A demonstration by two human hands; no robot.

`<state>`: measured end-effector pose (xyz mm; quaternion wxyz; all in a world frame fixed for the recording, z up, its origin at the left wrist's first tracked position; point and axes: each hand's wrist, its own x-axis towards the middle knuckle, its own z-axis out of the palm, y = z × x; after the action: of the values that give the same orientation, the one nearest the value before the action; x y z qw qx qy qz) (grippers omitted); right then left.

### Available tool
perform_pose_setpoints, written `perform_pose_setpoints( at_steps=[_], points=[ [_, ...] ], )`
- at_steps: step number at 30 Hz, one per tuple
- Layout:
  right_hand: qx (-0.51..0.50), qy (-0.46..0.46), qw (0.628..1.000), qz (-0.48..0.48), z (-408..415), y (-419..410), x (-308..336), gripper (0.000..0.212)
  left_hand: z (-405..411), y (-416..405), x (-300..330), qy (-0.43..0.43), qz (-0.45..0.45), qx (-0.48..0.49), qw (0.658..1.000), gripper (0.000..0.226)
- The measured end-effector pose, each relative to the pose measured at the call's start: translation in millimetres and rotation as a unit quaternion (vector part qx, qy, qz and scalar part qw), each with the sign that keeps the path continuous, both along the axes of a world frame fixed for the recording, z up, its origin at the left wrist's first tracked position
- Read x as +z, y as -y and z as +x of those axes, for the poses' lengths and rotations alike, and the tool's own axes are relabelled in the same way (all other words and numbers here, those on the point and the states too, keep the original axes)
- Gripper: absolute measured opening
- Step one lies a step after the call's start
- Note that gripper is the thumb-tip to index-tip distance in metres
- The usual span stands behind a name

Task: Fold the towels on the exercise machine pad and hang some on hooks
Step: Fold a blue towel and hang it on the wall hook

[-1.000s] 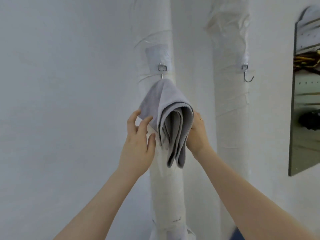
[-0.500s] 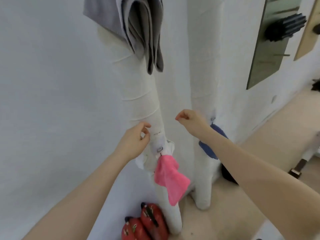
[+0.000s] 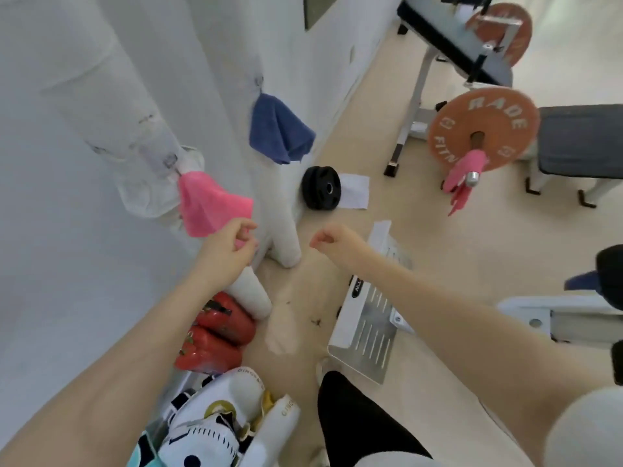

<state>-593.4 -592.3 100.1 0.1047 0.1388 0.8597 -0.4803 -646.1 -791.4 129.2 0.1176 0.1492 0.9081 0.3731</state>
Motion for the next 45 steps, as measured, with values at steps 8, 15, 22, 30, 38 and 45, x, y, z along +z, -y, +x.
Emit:
perform_pose_setpoints(
  at_steps=[8,15,22,30,38,45],
  points=[
    [-0.255,0.068,0.965,-0.015,164.9,-129.0,-40.6,0.022,77.8,-136.3,-55.3,0.133,-0.001,-0.188,0.973,0.018],
    [-0.391,0.070,0.918,-0.021,279.4,-211.6,-49.2,0.015,148.9,-253.7,-66.4,0.175,-0.046,-0.312,0.933,0.019],
    [-0.403,0.079,0.912,0.018,378.9,-331.2,-38.1,0.015,236.0,-403.6,-65.2,0.177,-0.018,-0.359,0.916,0.020],
    [-0.524,0.030,0.851,0.025,507.2,-478.3,0.8,0.028,358.4,-578.3,-54.9,0.204,0.020,-0.428,0.880,0.015],
    [-0.601,-0.001,0.799,0.000,590.5,-516.2,-16.3,0.023,447.1,-664.0,-67.5,0.179,-0.012,-0.547,0.818,0.018],
    [-0.599,-0.010,0.798,-0.060,707.9,-562.2,-32.2,0.018,544.4,-717.6,-73.9,0.165,-0.038,-0.558,0.812,0.020]
  ],
)
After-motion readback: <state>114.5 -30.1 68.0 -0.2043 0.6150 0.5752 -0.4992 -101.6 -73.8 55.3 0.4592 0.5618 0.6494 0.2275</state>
